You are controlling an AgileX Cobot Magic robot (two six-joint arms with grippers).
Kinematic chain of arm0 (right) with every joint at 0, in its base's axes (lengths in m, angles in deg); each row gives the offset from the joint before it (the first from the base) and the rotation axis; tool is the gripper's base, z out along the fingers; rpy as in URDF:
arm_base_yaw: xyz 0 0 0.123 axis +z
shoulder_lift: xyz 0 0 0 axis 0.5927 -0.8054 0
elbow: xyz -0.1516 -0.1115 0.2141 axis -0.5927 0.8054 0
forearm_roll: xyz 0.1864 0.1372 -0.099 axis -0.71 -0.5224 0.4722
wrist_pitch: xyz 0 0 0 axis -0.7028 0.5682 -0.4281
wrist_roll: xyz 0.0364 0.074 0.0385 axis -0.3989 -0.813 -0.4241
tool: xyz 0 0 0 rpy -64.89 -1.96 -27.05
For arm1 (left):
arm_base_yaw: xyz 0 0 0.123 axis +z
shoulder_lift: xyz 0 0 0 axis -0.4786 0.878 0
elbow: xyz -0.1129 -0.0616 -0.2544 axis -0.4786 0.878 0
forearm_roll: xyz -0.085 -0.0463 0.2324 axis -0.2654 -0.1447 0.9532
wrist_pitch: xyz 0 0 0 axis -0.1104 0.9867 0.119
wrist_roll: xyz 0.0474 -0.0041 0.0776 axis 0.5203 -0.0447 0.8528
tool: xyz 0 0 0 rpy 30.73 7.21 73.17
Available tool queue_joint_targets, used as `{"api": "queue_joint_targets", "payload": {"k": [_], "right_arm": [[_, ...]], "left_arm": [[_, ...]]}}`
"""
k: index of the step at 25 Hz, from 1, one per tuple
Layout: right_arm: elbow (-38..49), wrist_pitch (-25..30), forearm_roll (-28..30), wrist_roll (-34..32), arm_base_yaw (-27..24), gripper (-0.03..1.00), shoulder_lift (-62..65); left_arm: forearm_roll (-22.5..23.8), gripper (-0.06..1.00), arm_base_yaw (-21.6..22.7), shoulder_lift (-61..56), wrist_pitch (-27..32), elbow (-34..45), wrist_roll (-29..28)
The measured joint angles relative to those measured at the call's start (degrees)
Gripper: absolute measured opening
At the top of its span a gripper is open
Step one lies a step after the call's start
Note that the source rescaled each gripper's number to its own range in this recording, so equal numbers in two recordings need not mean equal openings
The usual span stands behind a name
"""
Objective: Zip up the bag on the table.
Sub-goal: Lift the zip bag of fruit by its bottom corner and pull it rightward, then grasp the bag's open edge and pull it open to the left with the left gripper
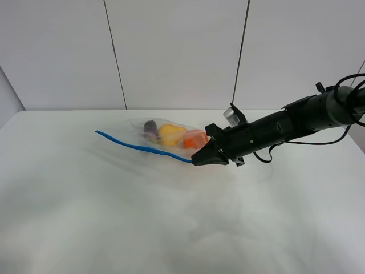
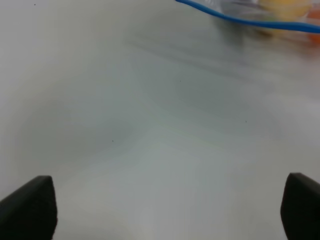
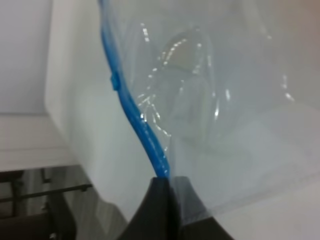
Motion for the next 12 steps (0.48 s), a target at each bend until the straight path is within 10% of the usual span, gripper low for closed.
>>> {"api": "queue_joint_targets", "payload": {"k": [12], "right_arm": [[0.0, 1.83, -0.06, -0.97, -2.81, 0.0, 0.0]], "left_arm": [[-10.23, 1.0, 0.0, 30.45, -19.35, -13.92, 14.54]]}}
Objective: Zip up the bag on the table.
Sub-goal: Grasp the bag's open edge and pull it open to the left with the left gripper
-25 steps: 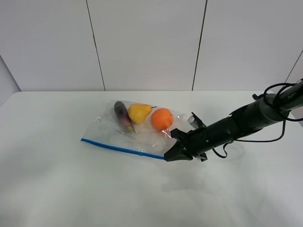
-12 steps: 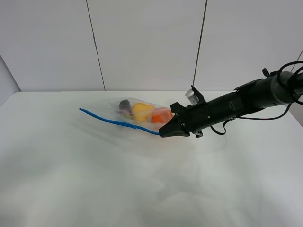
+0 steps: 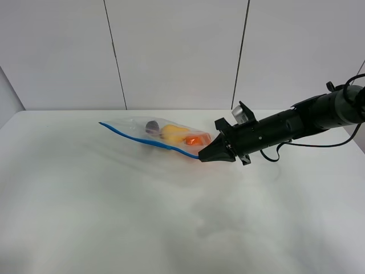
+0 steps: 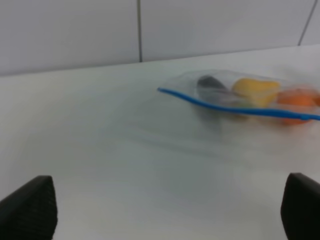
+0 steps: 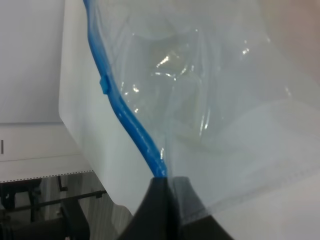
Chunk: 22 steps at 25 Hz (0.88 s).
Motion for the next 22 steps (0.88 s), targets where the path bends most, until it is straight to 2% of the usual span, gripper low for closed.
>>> {"api": "queue_joint_targets", "payload": {"k": [5, 8, 10, 11, 16, 18, 20, 22], "right_arm": [[-0.18, 0.05, -0.44, 0.0, 0.0, 0.0, 0.0], [-0.18, 0.05, -0.44, 0.0, 0.0, 0.0, 0.0], [-0.18, 0.05, -0.44, 0.0, 0.0, 0.0, 0.0], [-0.18, 0.05, -0.44, 0.0, 0.0, 0.0, 0.0], [-0.18, 0.05, -0.5, -0.02, 0.0, 0.0, 0.0], [-0.18, 0.05, -0.5, -0.02, 0.0, 0.0, 0.0], [-0.18, 0.0, -0.56, -0.02, 0.0, 0.0, 0.0], [-0.18, -0.04, -0.56, -0.02, 0.0, 0.0, 0.0]], "left_arm": [[-10.93, 1.0, 0.0, 18.45, -6.1, -6.72, 17.61], [-21.17, 1.0, 0.0, 28.62, -7.33, -10.79, 27.73], [-27.86, 1.0, 0.0, 33.82, -7.82, -12.69, 38.2], [-30.56, 1.0, 0.0, 36.24, -7.88, -13.3, 43.6], [-37.49, 1.0, 0.0, 45.1, -7.0, -13.79, 85.11], [-40.47, 1.0, -0.15, 47.35, -5.24, -13.79, 95.66], [-43.66, 1.0, -1.57, 49.15, -5.16, -13.79, 100.19], [-45.28, 1.0, -4.84, 50.45, -6.41, -13.85, 101.6]]}}
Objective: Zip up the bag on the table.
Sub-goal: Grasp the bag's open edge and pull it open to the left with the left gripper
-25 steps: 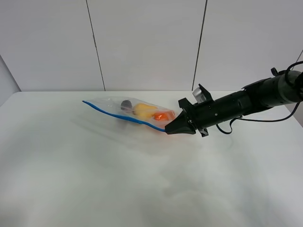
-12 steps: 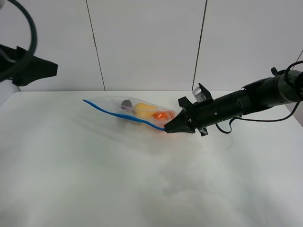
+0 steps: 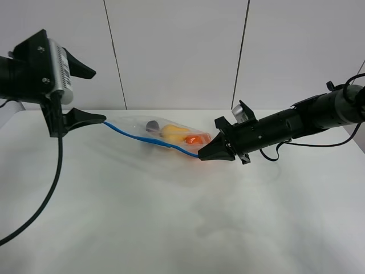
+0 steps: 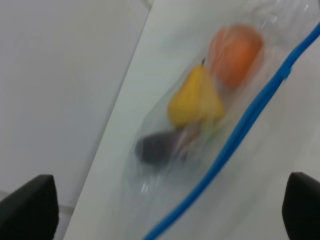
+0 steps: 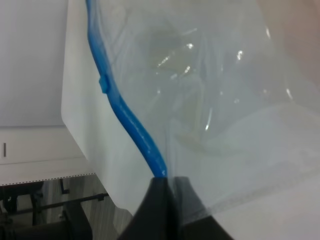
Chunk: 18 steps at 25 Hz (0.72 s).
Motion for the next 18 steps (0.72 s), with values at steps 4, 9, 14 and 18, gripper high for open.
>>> {"api": "queue_joint_targets", "payload": {"k": [4, 9, 14, 18], "right_arm": [[0.0, -0.13, -0.37, 0.0, 0.0, 0.0, 0.0], [0.0, -0.13, -0.74, 0.0, 0.0, 0.0, 0.0], [0.0, -0.13, -0.89, 0.0, 0.0, 0.0, 0.0], [0.0, -0.13, -0.89, 0.0, 0.0, 0.0, 0.0]], "left_arm": [[-0.97, 1.0, -8.17, 3.07, -5.01, -0.06, 0.8], [-1.15, 1.0, -16.5, 8.95, -12.43, -0.1, 0.84], [-1.22, 1.0, -21.84, 15.41, -21.21, -0.1, 0.84], [-1.22, 0.92, -24.68, 19.66, -28.72, -0.1, 0.84]]}}
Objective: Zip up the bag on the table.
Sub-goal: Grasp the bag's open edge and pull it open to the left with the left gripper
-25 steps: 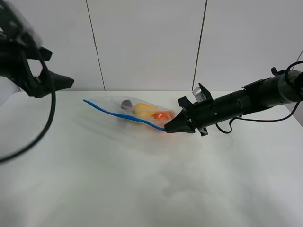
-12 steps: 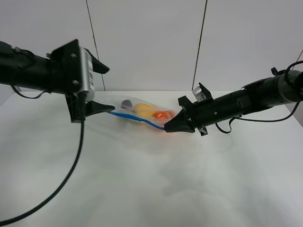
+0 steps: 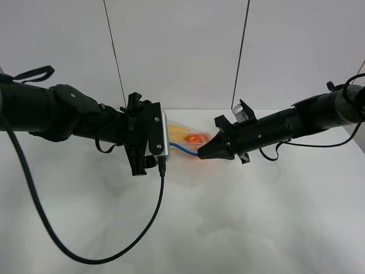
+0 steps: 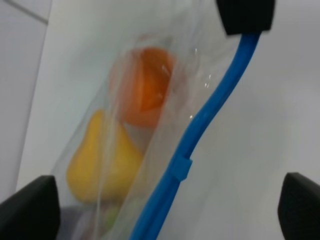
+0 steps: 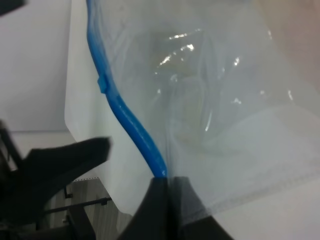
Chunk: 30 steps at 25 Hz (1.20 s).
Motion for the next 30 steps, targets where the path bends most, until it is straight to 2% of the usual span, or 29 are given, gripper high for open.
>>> {"api": "queue_joint_targets", "payload": {"k": [4, 11, 18, 23, 27, 30], "right_arm": [[0.0, 0.0, -0.04, 0.0, 0.0, 0.0, 0.0], [0.0, 0.0, -0.04, 0.0, 0.0, 0.0, 0.0], [0.0, 0.0, -0.06, 0.0, 0.0, 0.0, 0.0], [0.0, 0.0, -0.06, -0.05, 0.0, 0.0, 0.0], [0.0, 0.0, -0.06, -0.06, 0.0, 0.0, 0.0], [0.0, 0.0, -0.06, -0.11, 0.0, 0.0, 0.0]], "left_arm": [[-0.12, 0.81, -1.92, 2.66, -4.26, 0.0, 0.06], [-0.12, 0.59, -2.48, 5.67, -6.39, -1.28, 0.01], [-0.18, 0.33, -2.48, 5.67, -6.39, -1.89, 0.02], [-0.18, 0.23, -2.48, 5.67, -5.8, -1.89, 0.02], [-0.18, 0.1, -2.48, 5.67, -4.81, -1.89, 0.02], [-0.18, 0.06, -2.48, 5.67, -3.05, -1.89, 0.02]]}}
